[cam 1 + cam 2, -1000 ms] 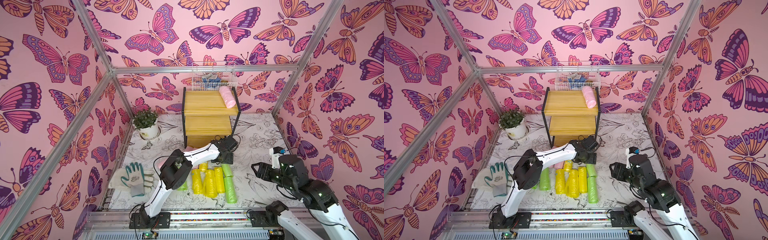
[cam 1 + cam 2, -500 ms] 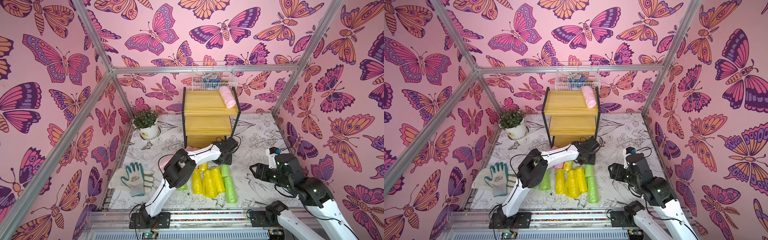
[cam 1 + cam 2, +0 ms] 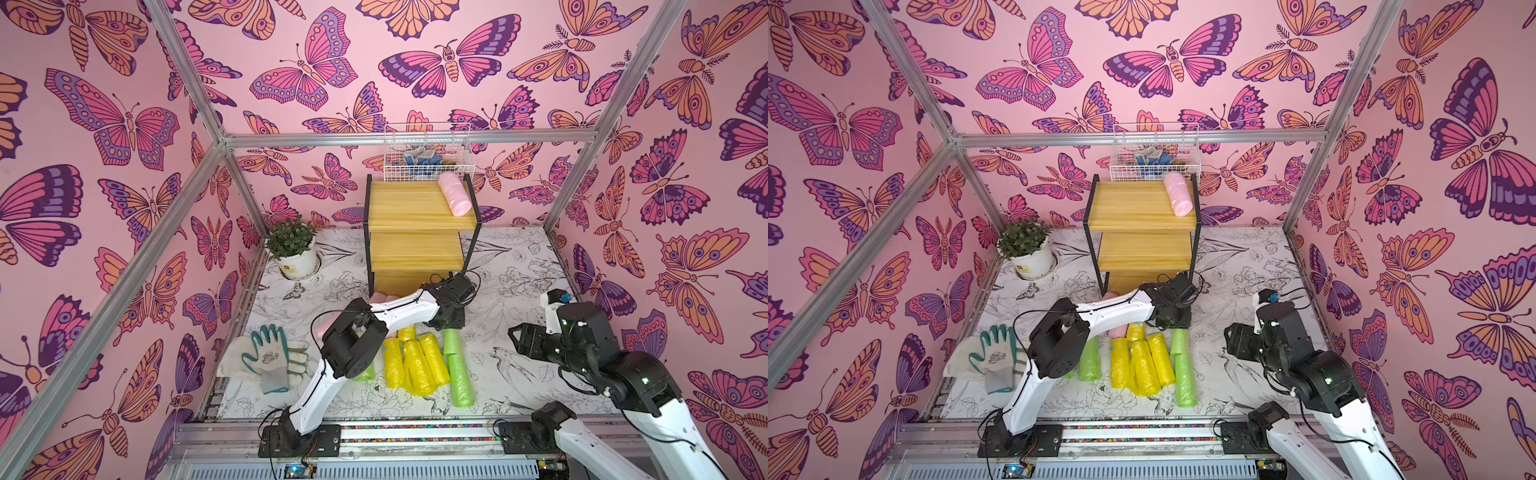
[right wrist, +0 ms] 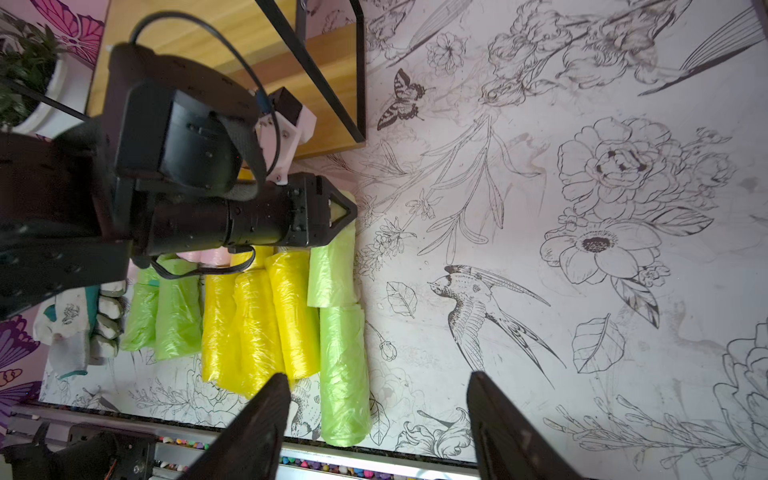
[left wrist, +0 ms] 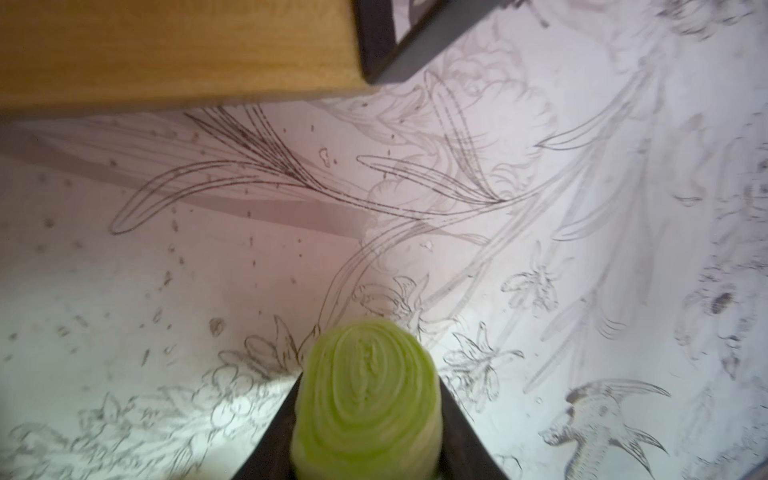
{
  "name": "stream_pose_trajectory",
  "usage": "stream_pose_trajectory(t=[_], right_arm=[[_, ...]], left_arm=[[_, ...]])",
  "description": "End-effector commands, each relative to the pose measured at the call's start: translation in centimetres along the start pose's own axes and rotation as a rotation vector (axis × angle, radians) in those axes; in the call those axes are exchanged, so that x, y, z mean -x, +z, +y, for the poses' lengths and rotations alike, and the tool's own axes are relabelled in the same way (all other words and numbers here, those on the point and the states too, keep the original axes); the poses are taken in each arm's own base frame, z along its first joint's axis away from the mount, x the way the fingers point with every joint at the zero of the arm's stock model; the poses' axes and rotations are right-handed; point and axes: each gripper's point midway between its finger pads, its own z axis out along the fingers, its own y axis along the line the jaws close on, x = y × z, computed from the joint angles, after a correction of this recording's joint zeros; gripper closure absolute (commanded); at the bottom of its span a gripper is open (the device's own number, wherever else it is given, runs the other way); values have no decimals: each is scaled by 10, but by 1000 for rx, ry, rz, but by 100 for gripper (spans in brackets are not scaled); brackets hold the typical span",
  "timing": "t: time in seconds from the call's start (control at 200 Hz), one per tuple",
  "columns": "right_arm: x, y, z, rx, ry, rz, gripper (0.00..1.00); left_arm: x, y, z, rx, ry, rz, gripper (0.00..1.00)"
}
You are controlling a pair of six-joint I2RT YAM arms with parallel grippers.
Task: Sort the rolls of trash bags by color and place them on the shelf
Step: Pick up the roll of trash bags from the center of the board.
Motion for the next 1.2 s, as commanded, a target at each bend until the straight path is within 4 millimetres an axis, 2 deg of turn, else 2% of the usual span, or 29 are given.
stream_pose_trajectory(t=[0.0, 0.095, 0.225, 0.431, 0.476, 0.491, 0.536, 0.631, 0.796, 0.936, 1.197], right_arm=[[11, -12, 6, 11, -22, -18, 28], [19, -17, 27, 98, -19, -11, 28], [29, -23, 65, 278, 18, 12, 25], [48, -34, 131, 631, 158, 48, 19], [52, -35, 143, 690, 185, 48, 17], [53, -36, 146, 705, 188, 47, 17], [54, -36, 155, 732, 187, 47, 16], [46, -32, 173, 738, 133, 81, 15], [16, -22, 209, 719, -6, 164, 13], [6, -7, 210, 638, -45, 186, 17], [3, -4, 210, 628, -51, 182, 25]], left_arm=[[31, -80, -37, -184, -32, -157, 100], [37, -125, -44, -287, -54, -250, 100], [43, -191, -48, -457, -96, -398, 100], [38, -268, -28, -667, -191, -594, 100], [36, -277, -23, -696, -216, -619, 100], [35, -291, -22, -727, -224, -642, 100], [34, -303, -19, -769, -246, -667, 100], [32, -317, -15, -829, -288, -689, 100], [29, -332, -10, -876, -322, -713, 100], [28, -340, -7, -896, -348, -716, 100], [26, -342, -4, -912, -368, -721, 100]])
